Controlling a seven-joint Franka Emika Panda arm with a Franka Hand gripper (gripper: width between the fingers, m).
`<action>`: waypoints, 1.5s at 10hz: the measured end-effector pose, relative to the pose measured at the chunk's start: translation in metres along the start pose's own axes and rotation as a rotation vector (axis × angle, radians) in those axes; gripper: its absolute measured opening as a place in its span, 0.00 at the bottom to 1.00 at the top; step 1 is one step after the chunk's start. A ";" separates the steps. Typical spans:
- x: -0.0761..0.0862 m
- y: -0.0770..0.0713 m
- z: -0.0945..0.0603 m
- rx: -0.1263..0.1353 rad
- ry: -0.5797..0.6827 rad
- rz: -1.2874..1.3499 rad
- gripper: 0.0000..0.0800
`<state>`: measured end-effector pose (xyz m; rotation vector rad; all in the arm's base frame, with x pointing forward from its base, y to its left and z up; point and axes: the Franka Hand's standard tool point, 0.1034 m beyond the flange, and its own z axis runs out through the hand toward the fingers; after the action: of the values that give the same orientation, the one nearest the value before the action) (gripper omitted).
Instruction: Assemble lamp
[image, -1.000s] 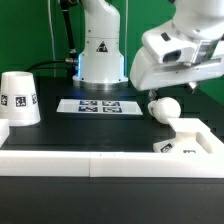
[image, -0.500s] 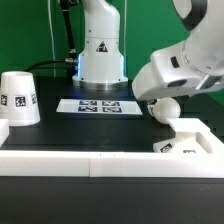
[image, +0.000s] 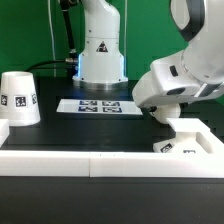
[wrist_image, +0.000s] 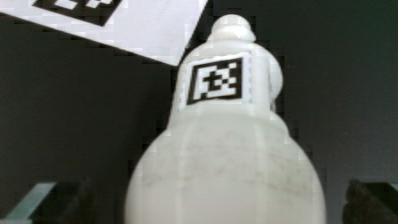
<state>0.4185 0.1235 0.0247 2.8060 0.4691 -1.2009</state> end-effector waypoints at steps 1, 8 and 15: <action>0.000 -0.001 0.005 0.000 0.003 -0.002 0.87; 0.002 0.004 0.009 0.004 0.008 -0.009 0.72; -0.021 0.059 -0.079 0.065 0.010 -0.118 0.72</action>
Offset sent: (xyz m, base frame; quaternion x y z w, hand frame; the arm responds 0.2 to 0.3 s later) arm 0.0004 -0.0012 -0.0047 -0.0023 0.0150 0.0026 0.9999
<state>0.4774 0.0749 0.0908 2.8764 0.6151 -1.2457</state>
